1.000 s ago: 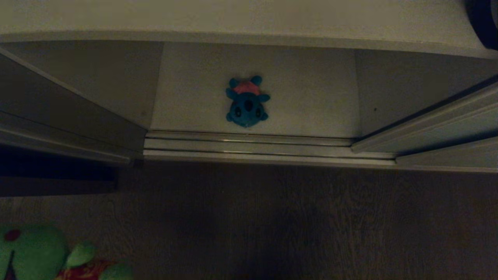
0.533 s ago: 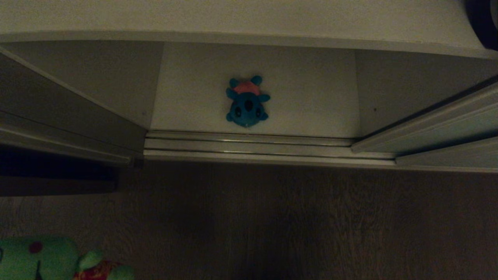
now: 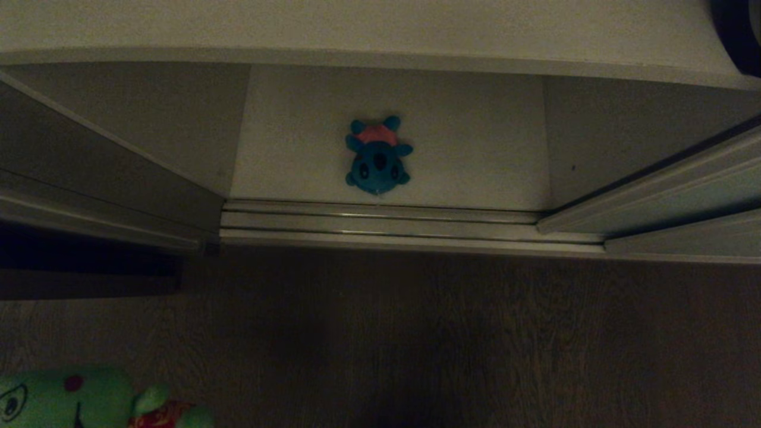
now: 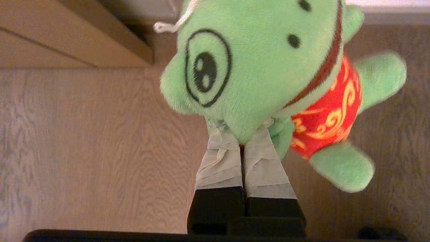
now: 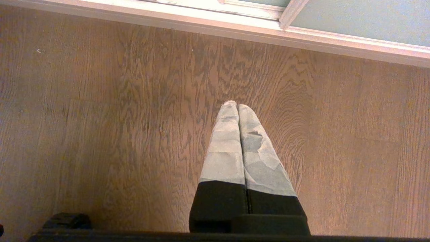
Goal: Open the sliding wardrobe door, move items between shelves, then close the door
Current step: Place the green doll on the higher shelf
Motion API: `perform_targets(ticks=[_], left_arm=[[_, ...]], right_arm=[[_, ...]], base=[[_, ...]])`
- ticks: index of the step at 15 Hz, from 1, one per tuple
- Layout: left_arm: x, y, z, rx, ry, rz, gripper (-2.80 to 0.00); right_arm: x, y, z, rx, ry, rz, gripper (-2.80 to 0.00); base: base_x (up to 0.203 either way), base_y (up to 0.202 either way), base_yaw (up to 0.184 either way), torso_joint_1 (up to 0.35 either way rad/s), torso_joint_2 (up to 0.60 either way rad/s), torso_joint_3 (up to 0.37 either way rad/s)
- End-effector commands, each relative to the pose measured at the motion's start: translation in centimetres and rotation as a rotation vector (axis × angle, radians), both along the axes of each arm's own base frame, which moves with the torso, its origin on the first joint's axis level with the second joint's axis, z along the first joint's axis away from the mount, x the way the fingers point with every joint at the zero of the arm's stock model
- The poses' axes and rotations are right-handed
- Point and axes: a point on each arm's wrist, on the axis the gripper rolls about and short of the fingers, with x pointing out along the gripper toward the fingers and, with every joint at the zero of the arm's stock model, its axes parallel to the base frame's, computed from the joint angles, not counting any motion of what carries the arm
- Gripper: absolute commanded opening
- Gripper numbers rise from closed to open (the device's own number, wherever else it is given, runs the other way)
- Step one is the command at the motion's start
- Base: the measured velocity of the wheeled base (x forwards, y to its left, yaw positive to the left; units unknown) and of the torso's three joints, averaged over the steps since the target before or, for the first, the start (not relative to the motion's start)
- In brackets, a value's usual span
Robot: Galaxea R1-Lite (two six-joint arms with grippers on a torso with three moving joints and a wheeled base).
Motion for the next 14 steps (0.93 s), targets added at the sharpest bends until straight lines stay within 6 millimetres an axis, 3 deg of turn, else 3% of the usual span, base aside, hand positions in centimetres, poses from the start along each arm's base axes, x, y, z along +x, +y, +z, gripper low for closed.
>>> perform_targets(ticks=[1,14], left_arm=[[0.06,-0.01,-0.03,0.004,0.005,-0.005,-2.8],[0.06,-0.05,-0.04,0.005,0.005,-0.022,-2.8]], right_arm=[[-0.02,0.0,-0.01,0.0,-0.002,0.001,-2.8],[-0.02,0.0,-0.01,0.0,-0.002,0.001,-2.8]], base=[[0.0,0.0,0.0,0.0,0.0,0.0],[0.0,0.0,0.0,0.0,0.0,0.007]])
